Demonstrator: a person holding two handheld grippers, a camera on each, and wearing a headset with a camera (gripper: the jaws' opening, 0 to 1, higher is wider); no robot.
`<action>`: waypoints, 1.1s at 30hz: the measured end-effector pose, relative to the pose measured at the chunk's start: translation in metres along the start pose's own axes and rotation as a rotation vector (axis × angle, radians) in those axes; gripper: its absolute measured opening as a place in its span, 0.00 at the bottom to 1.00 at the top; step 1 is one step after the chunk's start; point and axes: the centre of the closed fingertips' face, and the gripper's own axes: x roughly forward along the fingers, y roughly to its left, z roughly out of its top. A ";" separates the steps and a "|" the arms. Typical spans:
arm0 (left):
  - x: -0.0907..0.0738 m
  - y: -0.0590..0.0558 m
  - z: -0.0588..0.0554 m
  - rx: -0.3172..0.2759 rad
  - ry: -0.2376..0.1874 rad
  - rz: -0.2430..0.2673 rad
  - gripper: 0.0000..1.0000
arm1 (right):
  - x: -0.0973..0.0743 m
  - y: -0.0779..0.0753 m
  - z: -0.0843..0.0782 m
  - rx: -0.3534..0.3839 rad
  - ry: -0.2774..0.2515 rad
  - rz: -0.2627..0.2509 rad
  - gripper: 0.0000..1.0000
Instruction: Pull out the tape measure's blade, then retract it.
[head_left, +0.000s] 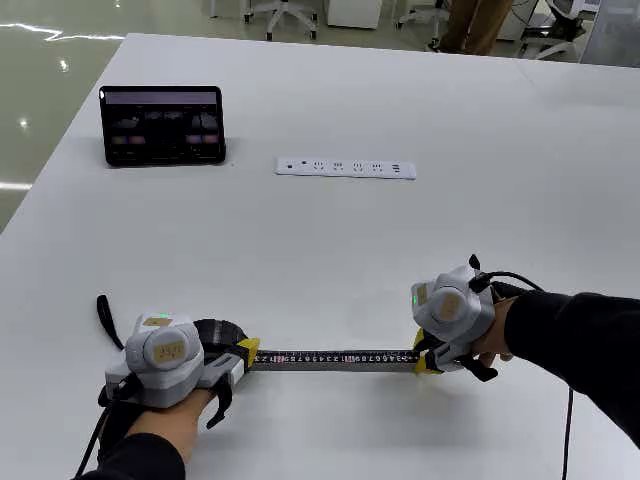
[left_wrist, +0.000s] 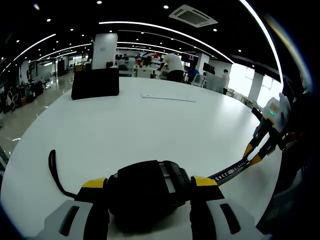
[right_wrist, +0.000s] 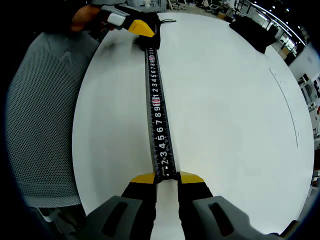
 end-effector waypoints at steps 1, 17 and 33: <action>0.000 -0.001 0.000 0.006 0.004 0.002 0.61 | 0.000 0.000 0.000 0.007 -0.004 -0.001 0.11; 0.000 0.001 -0.001 0.007 0.017 -0.005 0.60 | 0.003 0.007 0.014 -0.038 -0.115 -0.007 0.10; 0.000 0.001 -0.001 0.005 0.025 -0.011 0.60 | 0.010 0.007 0.032 -0.079 -0.116 -0.012 0.10</action>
